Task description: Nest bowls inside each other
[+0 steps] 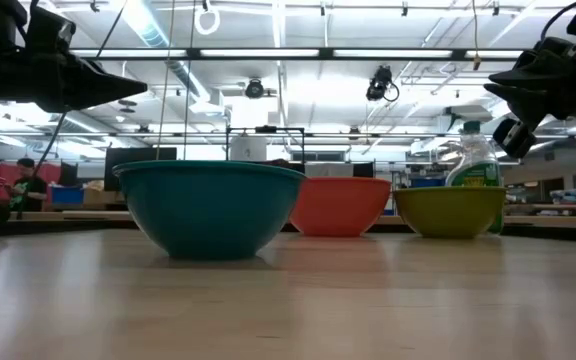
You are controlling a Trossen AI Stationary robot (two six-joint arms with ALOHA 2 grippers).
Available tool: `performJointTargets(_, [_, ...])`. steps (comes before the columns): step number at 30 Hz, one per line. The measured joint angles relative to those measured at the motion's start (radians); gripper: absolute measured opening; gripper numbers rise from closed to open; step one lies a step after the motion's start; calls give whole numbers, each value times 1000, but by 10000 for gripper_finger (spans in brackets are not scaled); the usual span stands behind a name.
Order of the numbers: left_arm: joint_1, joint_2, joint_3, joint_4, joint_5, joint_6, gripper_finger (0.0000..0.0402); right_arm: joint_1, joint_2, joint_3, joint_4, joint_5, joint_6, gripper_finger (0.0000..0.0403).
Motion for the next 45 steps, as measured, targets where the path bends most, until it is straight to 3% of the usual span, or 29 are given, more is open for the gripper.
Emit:
performJointTargets(30, [0,0,0,33,1,15,117,0,0,0,0,0,0,48])
performJointTargets(38, [-2,1,0,328,-14,-285,117,-2,0,0,0,0,0,48])
performJointTargets(42, [-2,1,1,397,-13,-375,117,-2,0,0,0,0,0,48])
performJointTargets(45, [-2,1,1,415,-13,-443,117,-2,0,0,15,79,0,48])
